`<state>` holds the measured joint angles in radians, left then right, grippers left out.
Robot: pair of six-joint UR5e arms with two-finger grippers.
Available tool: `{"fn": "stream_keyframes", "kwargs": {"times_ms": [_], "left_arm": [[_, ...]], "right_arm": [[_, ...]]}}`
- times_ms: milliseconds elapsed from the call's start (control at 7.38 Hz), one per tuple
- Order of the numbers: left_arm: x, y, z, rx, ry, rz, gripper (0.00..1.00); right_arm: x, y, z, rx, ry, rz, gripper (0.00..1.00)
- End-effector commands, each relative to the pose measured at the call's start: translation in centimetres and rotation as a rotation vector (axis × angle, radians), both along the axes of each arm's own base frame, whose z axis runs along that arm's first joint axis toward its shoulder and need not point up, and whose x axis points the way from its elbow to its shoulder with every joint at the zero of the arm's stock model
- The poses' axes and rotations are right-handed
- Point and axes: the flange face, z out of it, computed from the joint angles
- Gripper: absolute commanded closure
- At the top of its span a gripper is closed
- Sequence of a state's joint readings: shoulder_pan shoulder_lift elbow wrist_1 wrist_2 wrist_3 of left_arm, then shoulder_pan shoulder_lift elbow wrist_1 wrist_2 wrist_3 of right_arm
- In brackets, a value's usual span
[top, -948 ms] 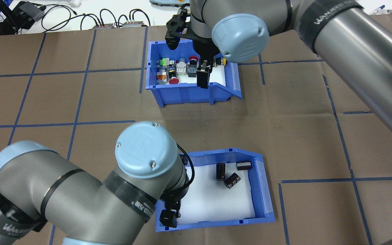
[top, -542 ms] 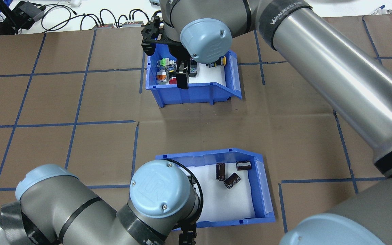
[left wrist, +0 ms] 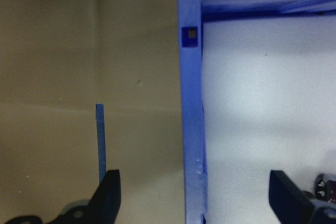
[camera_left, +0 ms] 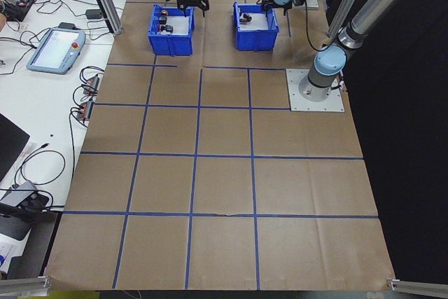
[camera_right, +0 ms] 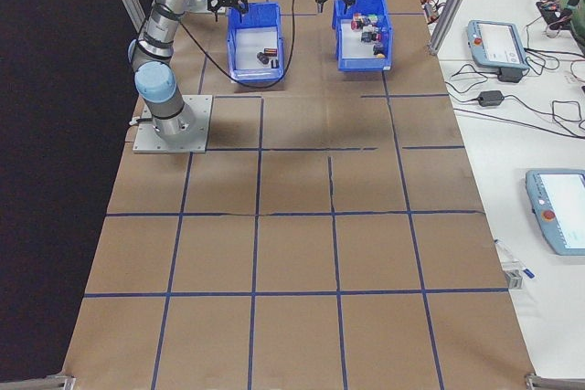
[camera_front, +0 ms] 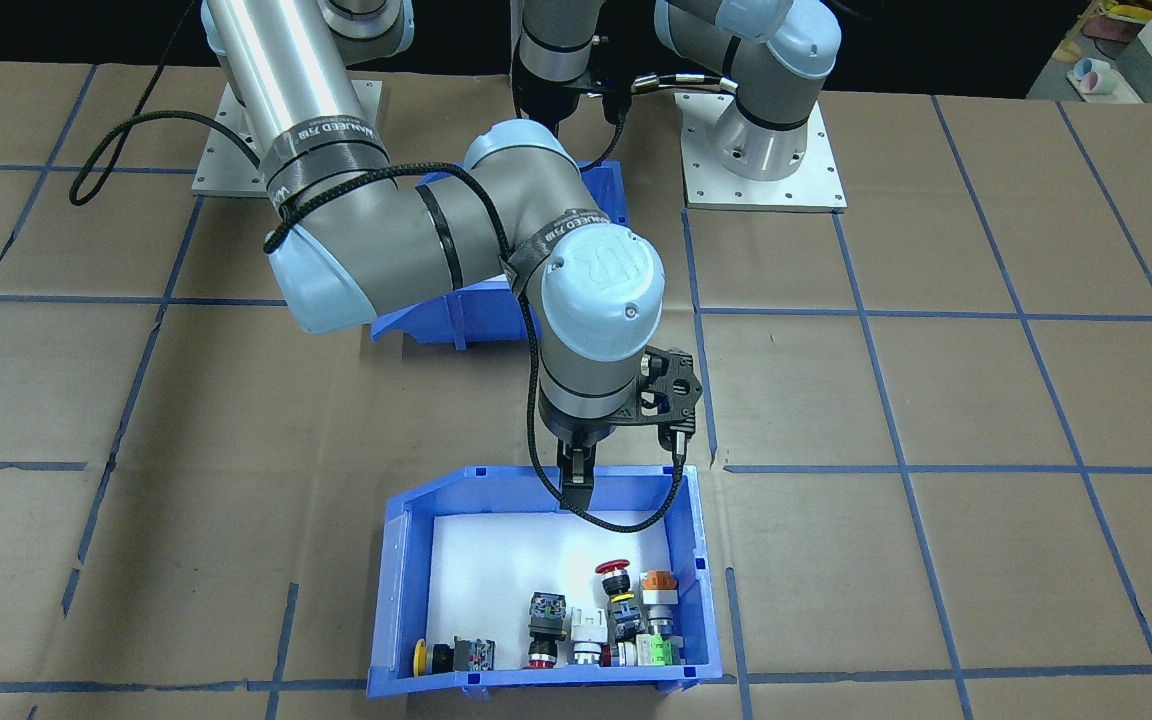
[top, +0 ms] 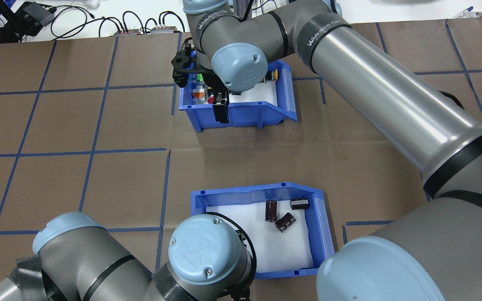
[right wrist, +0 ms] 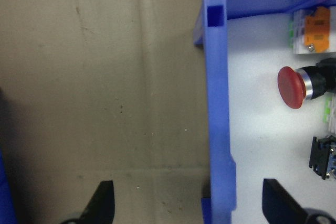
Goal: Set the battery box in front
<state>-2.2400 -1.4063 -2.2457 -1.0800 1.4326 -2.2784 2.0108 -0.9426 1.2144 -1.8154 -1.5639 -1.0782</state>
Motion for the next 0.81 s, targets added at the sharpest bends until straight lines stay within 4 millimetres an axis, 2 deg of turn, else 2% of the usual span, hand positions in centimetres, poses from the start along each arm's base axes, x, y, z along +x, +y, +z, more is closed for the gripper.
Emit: {"fn": "stream_keyframes", "kwargs": {"times_ms": [0, 135, 406, 542, 677], "left_arm": [[-0.4, 0.6, -0.9, 0.019, -0.010, -0.012, 0.02], [-0.7, 0.5, -1.7, 0.028, -0.021, -0.014, 0.02], [-1.7, 0.1, -3.1, 0.023, -0.019, -0.022, 0.02], [-1.5, 1.1, -3.9, 0.034, -0.035, -0.036, 0.02], [-0.7, 1.9, -5.2, 0.018, -0.026, -0.034, 0.09]], "right_arm": [[0.3, -1.5, -2.4, -0.096, 0.004, -0.006, 0.00], [0.3, -1.6, -3.1, -0.087, 0.012, -0.006, 0.02], [-0.2, -1.7, -2.9, -0.095, 0.056, -0.003, 0.52], [-0.1, -1.9, -2.3, -0.105, 0.052, 0.003, 0.71], [0.2, -1.8, -1.8, -0.111, 0.040, 0.007, 0.81]]}}
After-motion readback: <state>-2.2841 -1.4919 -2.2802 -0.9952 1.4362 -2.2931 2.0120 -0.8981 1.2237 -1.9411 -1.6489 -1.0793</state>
